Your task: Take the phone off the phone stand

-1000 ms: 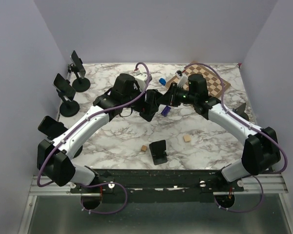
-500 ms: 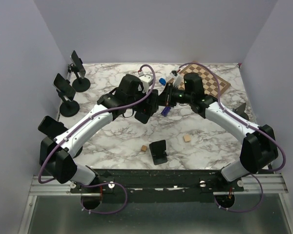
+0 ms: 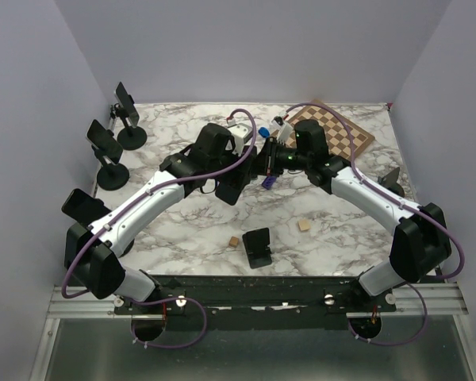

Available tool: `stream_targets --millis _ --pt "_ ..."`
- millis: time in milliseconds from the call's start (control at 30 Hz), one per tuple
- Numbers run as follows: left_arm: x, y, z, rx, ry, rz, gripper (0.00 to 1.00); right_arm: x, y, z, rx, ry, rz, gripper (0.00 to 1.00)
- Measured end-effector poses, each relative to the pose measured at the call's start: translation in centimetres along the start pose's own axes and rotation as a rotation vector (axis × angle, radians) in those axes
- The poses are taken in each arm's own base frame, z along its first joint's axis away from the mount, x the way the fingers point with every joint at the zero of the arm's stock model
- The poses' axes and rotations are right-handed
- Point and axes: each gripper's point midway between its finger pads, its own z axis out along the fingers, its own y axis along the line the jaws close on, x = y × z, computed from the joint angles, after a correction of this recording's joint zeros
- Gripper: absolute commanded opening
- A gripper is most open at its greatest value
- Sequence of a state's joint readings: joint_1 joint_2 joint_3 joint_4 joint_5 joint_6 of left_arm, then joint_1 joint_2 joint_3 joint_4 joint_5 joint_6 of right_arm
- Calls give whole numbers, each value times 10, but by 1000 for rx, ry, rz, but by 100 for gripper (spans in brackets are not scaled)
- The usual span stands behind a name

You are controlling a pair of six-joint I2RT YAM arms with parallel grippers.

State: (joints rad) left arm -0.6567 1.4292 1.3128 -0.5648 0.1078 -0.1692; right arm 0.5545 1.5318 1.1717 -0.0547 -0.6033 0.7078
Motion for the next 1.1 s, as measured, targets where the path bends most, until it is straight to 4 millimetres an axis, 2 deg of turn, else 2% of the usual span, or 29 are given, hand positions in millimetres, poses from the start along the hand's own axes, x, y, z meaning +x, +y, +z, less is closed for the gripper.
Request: stream_targets --millis 167,200,267,300,333,367,433,533,633,700,867,1000,1100 --pt "0 1 0 -3 0 8 34 0 0 0 0 0 1 3" --pt "0 1 0 -5 1 8 27 0 0 0 -1 0 2 12" --pt "0 1 0 -9 0 10 20 0 0 0 0 0 5 43" --pt "0 2 0 -10 0 9 12 0 0 0 0 0 8 56" --pt "1 2 0 -12 3 10 3 -1 0 0 5 -7 15 65" --pt "3 3 -1 -15 10 12 0 -3 0 0 10 -18 17 74" --pt "5 4 -1 -22 21 17 0 -8 -2 -2 29 -43 21 87" --pt "6 6 -1 -34 23 18 0 -16 -7 -8 83 -86 21 98" --pt "5 11 0 -65 14 20 0 -19 -18 -17 180 -124 32 100" --pt "6 18 1 -100 13 17 0 -21 -32 -29 286 -162 41 100" --pt "13 41 13 -197 42 -26 0 -36 -69 -75 545 -286 61 100" --pt "34 82 35 -281 120 -156 0 -38 -87 -109 689 -323 31 100" --pt "44 117 50 -347 189 -262 0 -32 -91 -126 744 -325 -6 100"
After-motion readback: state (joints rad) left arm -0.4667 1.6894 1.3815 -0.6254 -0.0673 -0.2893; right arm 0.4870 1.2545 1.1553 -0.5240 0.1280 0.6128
